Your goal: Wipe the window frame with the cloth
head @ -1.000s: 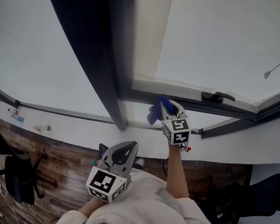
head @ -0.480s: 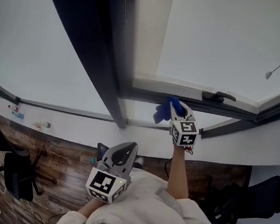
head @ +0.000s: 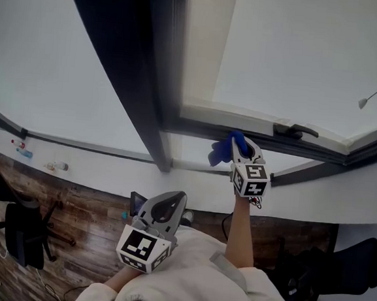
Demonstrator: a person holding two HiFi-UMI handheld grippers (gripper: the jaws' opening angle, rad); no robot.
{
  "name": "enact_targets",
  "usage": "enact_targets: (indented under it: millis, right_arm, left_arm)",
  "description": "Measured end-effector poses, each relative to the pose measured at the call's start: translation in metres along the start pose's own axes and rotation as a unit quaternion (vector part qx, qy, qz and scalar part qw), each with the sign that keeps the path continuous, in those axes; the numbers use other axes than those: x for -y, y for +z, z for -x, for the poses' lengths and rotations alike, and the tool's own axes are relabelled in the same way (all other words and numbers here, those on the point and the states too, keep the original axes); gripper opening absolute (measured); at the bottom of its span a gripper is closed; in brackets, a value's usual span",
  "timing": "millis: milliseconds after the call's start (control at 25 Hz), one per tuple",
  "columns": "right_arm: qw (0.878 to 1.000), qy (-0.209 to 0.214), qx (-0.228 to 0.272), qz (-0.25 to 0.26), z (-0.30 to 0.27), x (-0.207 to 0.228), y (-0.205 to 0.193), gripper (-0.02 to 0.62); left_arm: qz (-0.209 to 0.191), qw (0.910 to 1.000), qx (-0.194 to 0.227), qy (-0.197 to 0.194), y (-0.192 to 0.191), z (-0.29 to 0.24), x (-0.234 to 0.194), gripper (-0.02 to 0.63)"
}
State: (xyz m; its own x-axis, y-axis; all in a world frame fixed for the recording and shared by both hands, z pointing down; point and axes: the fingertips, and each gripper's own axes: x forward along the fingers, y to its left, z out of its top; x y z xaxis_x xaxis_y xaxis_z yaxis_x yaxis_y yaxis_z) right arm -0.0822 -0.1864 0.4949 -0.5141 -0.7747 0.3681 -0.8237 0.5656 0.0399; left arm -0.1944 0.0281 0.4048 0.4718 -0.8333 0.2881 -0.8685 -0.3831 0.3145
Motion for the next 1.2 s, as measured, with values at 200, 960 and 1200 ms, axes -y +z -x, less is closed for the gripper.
enact_targets:
  millis: [200,960,1200]
  right_arm:
    - [1.0,0.001,0.001,0.001,0.0,0.0,0.001,0.051]
    - [1.0,-0.016,-0.001,0.002,0.012,0.024,-0.005,0.051]
    - [0.999,-0.031,0.0,-0.007,0.018,0.039,-0.007,0.051]
  left_arm:
    - [0.002,1.0,0.0,0.002,0.0,-0.001,-0.002,0.005]
    - [-0.004,0.9999,-0.007,-0.013,0.0,-0.013,0.009,0.006]
    - [-0.004,0.9997,-0.013,-0.021,-0.002,-0.018,0.013,0.005]
